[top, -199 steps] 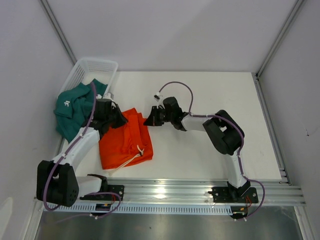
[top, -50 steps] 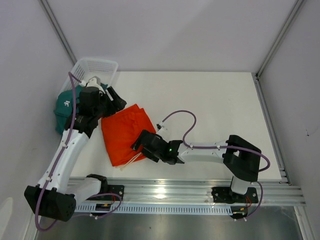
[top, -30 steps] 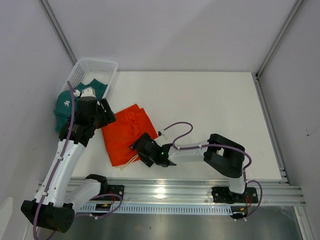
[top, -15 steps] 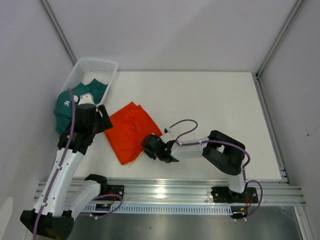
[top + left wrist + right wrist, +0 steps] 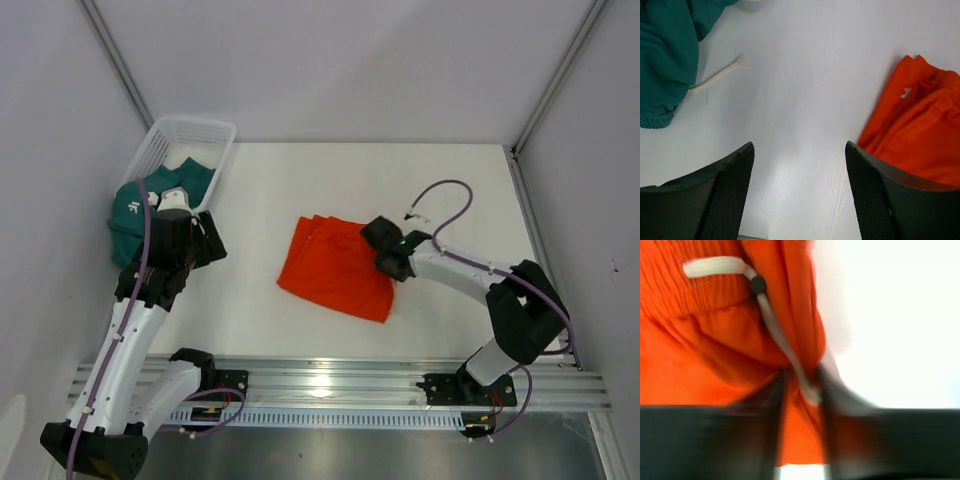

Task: Fold and stack the shorts
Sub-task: Neatly place the folded shorts to the corner

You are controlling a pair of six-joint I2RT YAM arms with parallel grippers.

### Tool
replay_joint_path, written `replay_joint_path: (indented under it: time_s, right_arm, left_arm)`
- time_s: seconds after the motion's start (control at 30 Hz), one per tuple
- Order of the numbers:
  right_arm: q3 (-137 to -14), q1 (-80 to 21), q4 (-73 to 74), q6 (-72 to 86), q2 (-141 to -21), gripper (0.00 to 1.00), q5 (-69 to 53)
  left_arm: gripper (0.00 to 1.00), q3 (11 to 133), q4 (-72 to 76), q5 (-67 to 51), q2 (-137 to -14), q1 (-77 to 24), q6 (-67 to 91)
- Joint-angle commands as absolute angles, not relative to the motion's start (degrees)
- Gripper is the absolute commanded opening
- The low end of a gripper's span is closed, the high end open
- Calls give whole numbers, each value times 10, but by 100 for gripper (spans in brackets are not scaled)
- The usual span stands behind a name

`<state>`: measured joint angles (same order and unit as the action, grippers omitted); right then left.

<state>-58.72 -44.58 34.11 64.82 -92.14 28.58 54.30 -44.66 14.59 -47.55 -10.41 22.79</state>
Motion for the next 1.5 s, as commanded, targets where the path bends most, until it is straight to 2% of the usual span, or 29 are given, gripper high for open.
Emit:
replay_joint_path:
  time_s: [0.0, 0.03, 0.07, 0.17, 0.23, 0.4, 0.67, 0.83, 1.1, 1.23, 1.47]
  right_arm:
    - [-577, -343, 408, 502, -869, 55, 327]
    - [-581, -333, 418, 497, -865, 81, 334]
    - [-587, -327, 424, 493, -861, 99, 347]
    - [-612, -312, 427, 467, -849, 99, 365]
    - [-622, -318, 390, 435, -846, 99, 319]
    - [-660, -387, 361, 406, -872, 100, 298]
    - [-774, -478, 355, 390, -1013, 96, 244]
    - [-828, -490, 337, 403, -1085, 94, 229]
    - [-887, -492, 323, 397, -1167, 94, 199]
    - [-908, -499, 325, 394, -1201, 87, 201]
    - [-902, -484, 363, 410, -1226, 84, 248]
  left_arm:
    - [76, 541, -430, 133, -472, -101, 211]
    - [76, 541, -430, 131, -473, -101, 211]
    - [76, 541, -430, 128, -475, -102, 210]
    - [76, 541, -429, 124, -479, -102, 209]
    - [76, 541, -428, 121, -481, -101, 208]
    - [76, 541, -428, 120, -483, -102, 207]
    - [76, 539, -427, 117, -483, -101, 207]
    - [76, 537, -427, 114, -483, -101, 206]
    - [76, 539, -427, 112, -485, -101, 204]
    - [76, 537, -427, 112, -486, -102, 204]
    - [76, 539, -425, 109, -487, -102, 203]
